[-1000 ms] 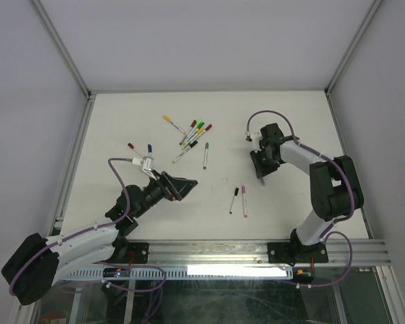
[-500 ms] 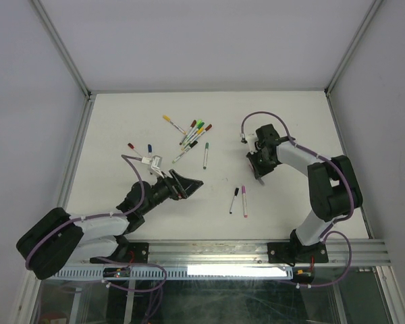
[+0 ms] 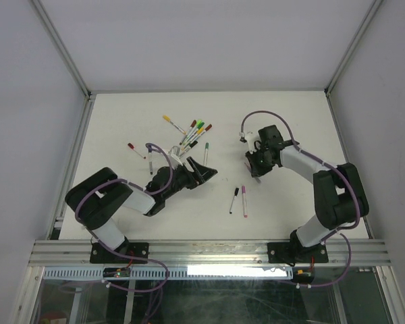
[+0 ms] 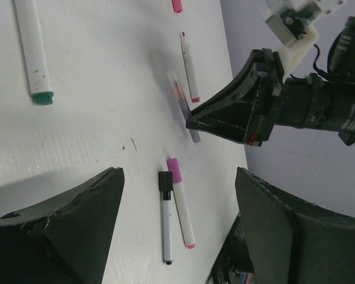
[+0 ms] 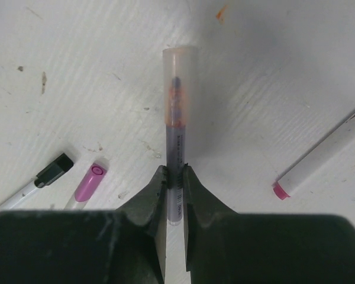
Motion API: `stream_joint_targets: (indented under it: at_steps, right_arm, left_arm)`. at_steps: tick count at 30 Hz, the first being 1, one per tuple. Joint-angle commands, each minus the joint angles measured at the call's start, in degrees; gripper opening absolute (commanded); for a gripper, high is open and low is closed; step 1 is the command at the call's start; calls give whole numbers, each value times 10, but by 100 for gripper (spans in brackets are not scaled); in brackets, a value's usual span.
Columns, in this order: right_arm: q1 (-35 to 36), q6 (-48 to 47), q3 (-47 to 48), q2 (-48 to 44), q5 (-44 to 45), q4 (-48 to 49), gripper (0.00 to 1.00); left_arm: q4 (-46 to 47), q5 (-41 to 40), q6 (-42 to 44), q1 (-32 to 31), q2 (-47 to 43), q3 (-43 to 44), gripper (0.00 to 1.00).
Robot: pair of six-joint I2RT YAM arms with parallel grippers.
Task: Open the pen caps
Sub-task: Pick up the pen from the center of the board, then open the pen cap from the pen.
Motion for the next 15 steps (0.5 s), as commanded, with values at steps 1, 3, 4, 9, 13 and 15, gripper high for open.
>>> stream_joint_targets:
  at_steps: [1,3,4,9,13,15]
  right_arm:
    - [3,-12,-7,-50,-42,51,0]
    - [2,-14,-16,-65,-58,61,0]
    - [2,-15,-20,-77,-66,69,0]
    - [2,-23,-46,-117,-117,101,0]
    - [2,-27,-55,-137,-145,107,0]
    - [2,-27,-57,-145,-158,108,0]
  left_arm:
    - [84,-7,-37,-5,50,49,77]
    - [101,-5,-45,-5,74,64,77]
    - [111,-4,-46,-6,89,73,77]
    - [153,5,-44,-9,147,125,77]
    - [252,22,-42,-13,203,153,76]
    - [265,17,-37,-18,216,165,76]
